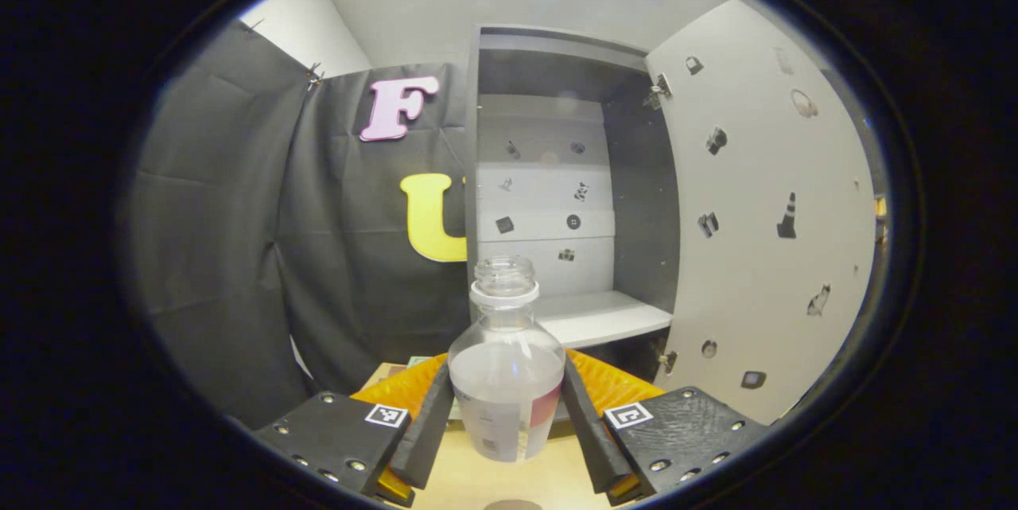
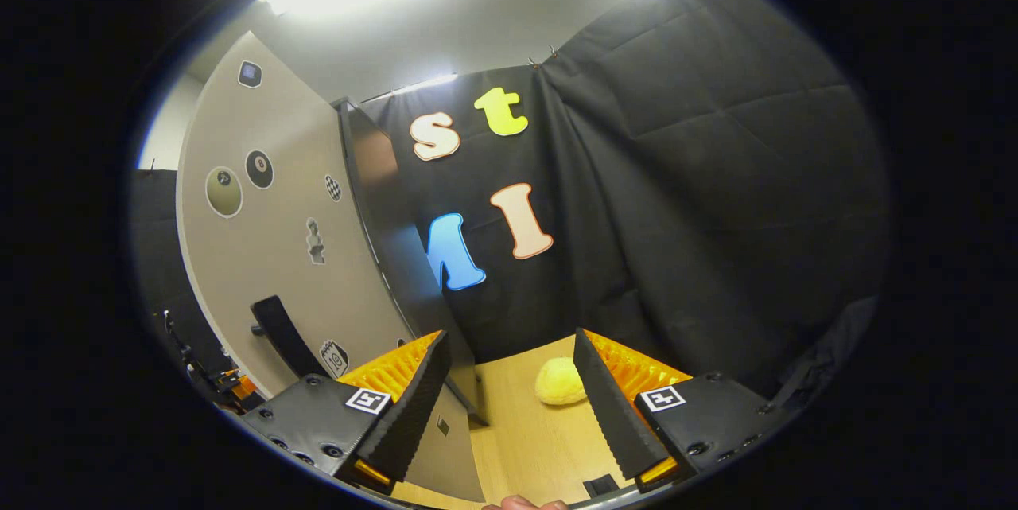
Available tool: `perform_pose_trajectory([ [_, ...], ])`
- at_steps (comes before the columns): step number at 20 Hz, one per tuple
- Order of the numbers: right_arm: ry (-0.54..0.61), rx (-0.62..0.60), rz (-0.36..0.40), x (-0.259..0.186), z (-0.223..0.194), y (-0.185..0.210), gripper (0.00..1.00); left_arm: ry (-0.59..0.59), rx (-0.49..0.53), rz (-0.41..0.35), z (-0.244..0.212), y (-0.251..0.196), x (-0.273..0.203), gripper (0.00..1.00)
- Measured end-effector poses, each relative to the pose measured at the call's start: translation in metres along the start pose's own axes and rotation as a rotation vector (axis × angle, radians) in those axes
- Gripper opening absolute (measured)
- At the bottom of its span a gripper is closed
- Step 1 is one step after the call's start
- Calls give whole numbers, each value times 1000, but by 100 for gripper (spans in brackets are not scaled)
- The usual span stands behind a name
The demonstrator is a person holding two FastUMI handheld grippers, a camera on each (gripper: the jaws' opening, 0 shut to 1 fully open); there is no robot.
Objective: Open the cabinet door with the right hand, grasp the bottle in the cabinet with the left hand and place it on the coaster, then close the cabinet door with the right hand.
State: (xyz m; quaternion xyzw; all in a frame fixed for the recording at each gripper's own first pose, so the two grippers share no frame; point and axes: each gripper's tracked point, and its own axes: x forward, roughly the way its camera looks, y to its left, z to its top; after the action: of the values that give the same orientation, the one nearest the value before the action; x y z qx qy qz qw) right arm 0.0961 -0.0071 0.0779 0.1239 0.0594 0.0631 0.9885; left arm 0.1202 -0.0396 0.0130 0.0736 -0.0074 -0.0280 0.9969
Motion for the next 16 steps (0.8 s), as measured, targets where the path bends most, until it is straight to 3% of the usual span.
perform_pose_trajectory([
  [8, 8, -34, -45, -20, -12, -1, 98, 68, -18, 89, -132, 15, -27, 74],
  [16, 63, -110, -108, -26, -50, -6, 98, 117, -25, 61, -241, -10, -21, 75],
])
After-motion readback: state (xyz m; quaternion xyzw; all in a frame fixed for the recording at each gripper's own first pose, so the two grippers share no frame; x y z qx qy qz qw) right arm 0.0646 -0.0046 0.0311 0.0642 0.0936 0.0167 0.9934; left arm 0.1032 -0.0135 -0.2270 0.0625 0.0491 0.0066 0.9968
